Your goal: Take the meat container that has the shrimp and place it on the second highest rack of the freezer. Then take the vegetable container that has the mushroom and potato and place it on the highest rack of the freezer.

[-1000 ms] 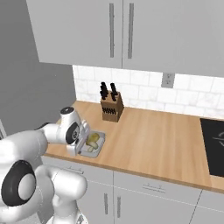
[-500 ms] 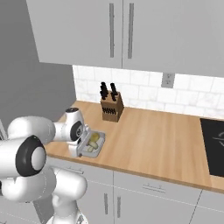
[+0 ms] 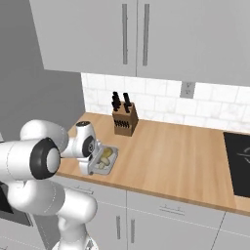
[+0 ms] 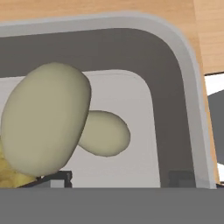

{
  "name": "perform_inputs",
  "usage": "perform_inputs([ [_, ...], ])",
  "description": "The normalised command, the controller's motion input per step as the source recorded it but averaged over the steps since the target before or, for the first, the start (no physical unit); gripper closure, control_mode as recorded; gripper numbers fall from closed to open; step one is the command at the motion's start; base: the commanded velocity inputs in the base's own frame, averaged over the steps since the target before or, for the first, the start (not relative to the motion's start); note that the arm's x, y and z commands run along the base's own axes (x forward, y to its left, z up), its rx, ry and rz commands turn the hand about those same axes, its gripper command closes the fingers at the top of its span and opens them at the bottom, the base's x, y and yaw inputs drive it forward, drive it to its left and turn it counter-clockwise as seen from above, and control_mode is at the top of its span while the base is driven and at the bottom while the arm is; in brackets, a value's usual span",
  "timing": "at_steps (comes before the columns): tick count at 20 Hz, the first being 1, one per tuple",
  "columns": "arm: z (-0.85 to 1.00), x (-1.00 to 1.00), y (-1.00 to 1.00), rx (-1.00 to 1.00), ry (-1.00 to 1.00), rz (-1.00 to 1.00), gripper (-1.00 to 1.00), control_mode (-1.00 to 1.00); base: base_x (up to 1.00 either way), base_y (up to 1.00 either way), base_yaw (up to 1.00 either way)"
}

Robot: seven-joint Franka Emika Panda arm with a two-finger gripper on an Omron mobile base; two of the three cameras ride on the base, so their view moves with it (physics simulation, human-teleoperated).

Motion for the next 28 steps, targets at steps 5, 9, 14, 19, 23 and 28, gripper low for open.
perform_inputs([
  [5,-0.16,0.04,0.0,0.0,-0.04,0.0,-1.0,-1.0,0.0,0.0,0.0],
  [9,0.0,0.0,0.0,0.0,0.0,0.0,-1.0,-1.0,0.0,0.0,0.0],
  [14,0.0,0.0,0.0,0.0,0.0,0.0,1.0,-1.0,0.0,0.0,0.0],
  [19,0.0,0.0,0.0,0.0,0.0,0.0,1.0,-1.0,0.0,0.0,0.0],
  [23,0.0,0.0,0.0,0.0,0.0,0.0,1.0,-1.0,0.0,0.0,0.0],
  [28,0.03,0.0,-0.02,0.0,0.0,0.0,1.0,-1.0,0.0,0.0,0.0],
])
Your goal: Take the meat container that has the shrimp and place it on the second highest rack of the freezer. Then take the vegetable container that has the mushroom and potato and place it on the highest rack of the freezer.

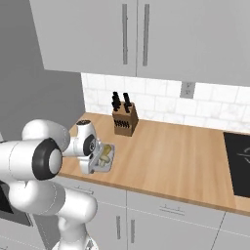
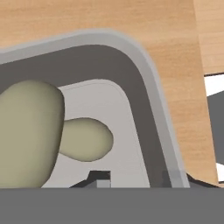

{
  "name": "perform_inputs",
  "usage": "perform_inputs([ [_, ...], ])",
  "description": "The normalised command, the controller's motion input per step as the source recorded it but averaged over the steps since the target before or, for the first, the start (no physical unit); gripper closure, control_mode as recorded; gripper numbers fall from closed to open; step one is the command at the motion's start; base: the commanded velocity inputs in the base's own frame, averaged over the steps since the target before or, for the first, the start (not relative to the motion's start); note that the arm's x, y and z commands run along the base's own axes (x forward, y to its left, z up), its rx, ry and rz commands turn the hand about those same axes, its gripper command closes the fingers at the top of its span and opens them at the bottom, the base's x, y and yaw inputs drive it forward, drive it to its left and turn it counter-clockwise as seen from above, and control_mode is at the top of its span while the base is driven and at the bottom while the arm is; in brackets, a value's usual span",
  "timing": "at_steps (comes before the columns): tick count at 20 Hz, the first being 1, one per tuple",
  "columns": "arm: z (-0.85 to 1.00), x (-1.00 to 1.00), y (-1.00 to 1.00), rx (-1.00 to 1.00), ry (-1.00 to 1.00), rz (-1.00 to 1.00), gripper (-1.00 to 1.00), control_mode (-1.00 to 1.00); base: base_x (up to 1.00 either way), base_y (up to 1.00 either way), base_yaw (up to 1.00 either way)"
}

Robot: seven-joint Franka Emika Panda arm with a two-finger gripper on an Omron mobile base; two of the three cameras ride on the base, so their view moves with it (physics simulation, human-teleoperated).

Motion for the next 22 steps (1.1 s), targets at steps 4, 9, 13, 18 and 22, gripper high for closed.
perform_inputs([
  [4,0.47,-0.01,-0.04,0.0,0.0,0.0,1.0,-1.0,0.0,0.0,0.0],
  [9,0.68,-0.02,0.0,0.0,0.0,0.0,1.0,-1.0,0.0,0.0,0.0],
  [13,0.83,-0.14,0.0,0.0,0.0,0.0,1.0,-1.0,0.0,0.0,0.0],
  [18,0.6,-0.54,-0.07,0.0,-0.06,0.0,1.0,-1.0,0.0,0.0,0.0],
  [22,0.56,-0.74,-0.15,0.0,-0.07,0.0,1.0,-1.0,0.0,0.0,0.0],
])
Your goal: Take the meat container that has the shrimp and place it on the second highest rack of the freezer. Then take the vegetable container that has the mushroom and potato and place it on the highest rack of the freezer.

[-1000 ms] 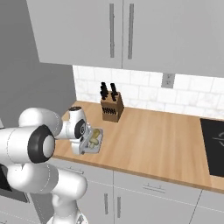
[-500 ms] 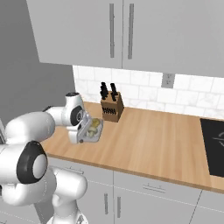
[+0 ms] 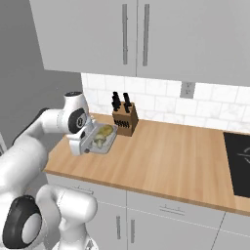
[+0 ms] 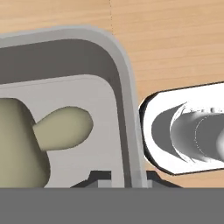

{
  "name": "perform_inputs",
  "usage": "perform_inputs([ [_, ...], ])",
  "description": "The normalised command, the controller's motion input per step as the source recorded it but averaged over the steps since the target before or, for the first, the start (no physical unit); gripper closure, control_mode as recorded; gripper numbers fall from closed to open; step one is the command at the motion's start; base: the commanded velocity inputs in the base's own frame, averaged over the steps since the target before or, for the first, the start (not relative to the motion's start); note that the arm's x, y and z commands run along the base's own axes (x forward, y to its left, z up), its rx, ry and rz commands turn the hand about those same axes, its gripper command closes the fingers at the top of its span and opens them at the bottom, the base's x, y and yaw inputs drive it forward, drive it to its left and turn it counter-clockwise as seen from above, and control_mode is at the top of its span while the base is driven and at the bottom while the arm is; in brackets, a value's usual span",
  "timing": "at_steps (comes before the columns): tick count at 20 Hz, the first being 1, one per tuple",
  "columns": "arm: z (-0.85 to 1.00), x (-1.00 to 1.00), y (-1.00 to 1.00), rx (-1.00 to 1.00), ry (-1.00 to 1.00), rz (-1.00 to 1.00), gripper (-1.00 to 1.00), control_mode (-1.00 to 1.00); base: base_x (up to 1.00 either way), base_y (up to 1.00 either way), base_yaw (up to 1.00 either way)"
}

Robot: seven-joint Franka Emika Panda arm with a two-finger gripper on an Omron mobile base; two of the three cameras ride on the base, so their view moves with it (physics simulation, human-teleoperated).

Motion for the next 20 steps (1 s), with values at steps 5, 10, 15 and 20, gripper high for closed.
perform_inputs([
  [5,0.39,-0.75,-0.11,0.0,-0.14,0.0,1.0,-1.0,0.0,0.0,0.0],
  [10,0.44,-0.42,0.0,0.0,-0.15,0.0,1.0,-1.0,0.0,0.0,0.0],
  [15,0.33,-0.27,0.0,0.0,-0.01,0.0,1.0,-1.0,0.0,0.0,0.0],
  [20,0.26,-0.03,0.0,0.0,0.0,0.0,1.0,-1.0,0.0,0.0,0.0],
])
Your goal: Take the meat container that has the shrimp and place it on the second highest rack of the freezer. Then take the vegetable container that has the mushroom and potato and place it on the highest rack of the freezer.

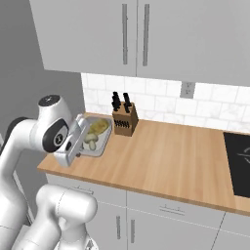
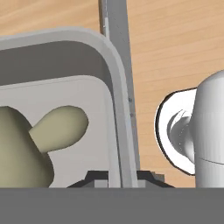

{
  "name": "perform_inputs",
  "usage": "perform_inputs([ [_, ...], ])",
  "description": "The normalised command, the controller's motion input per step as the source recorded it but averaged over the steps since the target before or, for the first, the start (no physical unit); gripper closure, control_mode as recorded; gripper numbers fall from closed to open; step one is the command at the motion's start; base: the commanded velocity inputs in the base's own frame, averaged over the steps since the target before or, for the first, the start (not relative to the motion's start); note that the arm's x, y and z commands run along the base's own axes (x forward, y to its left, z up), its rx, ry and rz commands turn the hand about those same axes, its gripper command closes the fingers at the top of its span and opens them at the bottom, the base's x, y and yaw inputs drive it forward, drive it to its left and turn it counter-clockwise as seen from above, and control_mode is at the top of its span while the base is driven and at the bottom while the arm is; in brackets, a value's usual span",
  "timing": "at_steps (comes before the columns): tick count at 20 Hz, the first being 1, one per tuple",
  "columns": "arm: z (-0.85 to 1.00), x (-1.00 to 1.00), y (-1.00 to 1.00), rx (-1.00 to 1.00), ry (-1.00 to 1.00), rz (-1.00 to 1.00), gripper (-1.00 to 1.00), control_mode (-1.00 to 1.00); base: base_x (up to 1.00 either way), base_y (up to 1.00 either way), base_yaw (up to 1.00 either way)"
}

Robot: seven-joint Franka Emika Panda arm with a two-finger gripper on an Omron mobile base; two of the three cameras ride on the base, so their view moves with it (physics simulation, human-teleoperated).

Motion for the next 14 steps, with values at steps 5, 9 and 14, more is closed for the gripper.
perform_inputs([
  [5,0.16,-0.03,0.0,0.0,0.03,-0.02,1.0,-1.0,0.0,0.0,0.0],
  [9,0.19,-0.01,0.01,0.0,0.11,-0.02,1.0,-1.0,0.0,0.0,0.0],
  [14,0.1,-0.07,0.0,0.0,0.06,-0.01,1.0,-1.0,0.0,0.0,0.0],
])
